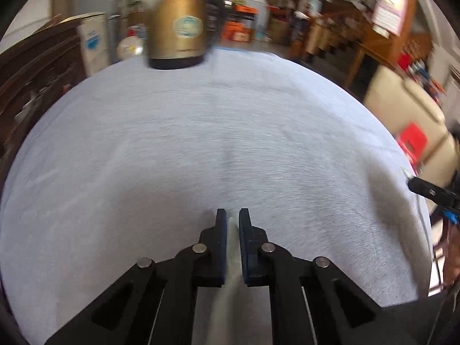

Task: Organize utensils
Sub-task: 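Lift both white spoons and carry them over the dark grey cup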

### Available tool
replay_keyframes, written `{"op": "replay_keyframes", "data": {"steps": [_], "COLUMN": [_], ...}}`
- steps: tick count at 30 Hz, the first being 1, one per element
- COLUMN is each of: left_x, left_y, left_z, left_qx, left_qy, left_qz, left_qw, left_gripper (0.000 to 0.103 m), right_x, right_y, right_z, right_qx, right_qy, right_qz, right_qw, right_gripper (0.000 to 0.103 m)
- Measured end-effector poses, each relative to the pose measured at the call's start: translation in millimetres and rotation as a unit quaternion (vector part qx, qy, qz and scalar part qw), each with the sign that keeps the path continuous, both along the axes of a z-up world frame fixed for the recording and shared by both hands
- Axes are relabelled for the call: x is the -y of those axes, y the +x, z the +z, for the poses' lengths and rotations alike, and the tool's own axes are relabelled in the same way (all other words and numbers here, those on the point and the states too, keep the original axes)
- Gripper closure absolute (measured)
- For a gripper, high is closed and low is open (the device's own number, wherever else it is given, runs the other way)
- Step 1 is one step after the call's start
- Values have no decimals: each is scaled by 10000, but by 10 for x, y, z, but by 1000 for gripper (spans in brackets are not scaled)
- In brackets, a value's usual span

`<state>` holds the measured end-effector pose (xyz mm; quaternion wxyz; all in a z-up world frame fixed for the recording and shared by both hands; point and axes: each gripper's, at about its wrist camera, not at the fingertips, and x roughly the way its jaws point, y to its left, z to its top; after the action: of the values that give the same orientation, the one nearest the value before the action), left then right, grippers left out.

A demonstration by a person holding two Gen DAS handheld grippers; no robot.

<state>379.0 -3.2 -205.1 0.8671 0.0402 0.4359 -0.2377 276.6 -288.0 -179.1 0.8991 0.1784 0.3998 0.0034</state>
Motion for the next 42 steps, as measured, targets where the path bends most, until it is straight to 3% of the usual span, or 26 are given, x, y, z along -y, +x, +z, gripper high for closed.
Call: {"op": "replay_keyframes", "data": {"steps": [3, 8, 13, 16, 18, 19, 22, 25, 26, 27, 28, 35, 42], "left_x": [-227, -487, -515, -383, -292, -228, -48, 39, 43, 40, 23, -232, -632], "left_y": [-121, -304, -376, -248, -163, -116, 46, 150, 135, 119, 95, -78, -553], "left_z": [54, 73, 119, 108, 96, 70, -75, -207, -221, -227, -239, -241, 89], "left_qx": [102, 3, -134, -311, -274, -253, -340, -404, -242, -180, -82, -99, 205], "left_qy": [-78, -218, -172, 67, 245, 368, 691, 724, 713, 673, 613, 97, -769], "left_qz": [286, 499, 470, 384, 345, 295, 140, -18, -21, -53, -75, 66, 566], "left_qw": [9995, 9985, 9987, 9988, 9987, 9986, 9969, 9966, 9972, 9976, 9981, 9999, 9952], "left_gripper": [96, 97, 97, 83, 60, 56, 53, 53, 59, 71, 73, 74, 74], "right_x": [35, -1, -56, -86, -90, -97, -92, -75, -71, -68, -74, -99, -222], "right_y": [-147, -306, -468, -487, -472, -486, -463, -440, -435, -428, -420, -426, -597], "right_z": [26, 4, 100, 102, 71, 59, -2, -66, -83, -96, -108, -70, 208], "right_qx": [290, 312, 404, 321, 239, 212, 87, -10, -38, -55, -67, 31, 705], "right_qy": [318, 713, 696, 622, 627, 641, 643, 672, 662, 659, 665, 676, 679], "right_qz": [-126, -236, -213, -210, -234, -245, -311, -342, -348, -350, -352, -298, -234], "right_qw": [9990, 9967, 9965, 9973, 9975, 9974, 9974, 9972, 9972, 9972, 9971, 9973, 9949], "right_gripper": [71, 71, 71, 71, 71, 71, 71, 71, 71, 71, 71, 71, 71]}}
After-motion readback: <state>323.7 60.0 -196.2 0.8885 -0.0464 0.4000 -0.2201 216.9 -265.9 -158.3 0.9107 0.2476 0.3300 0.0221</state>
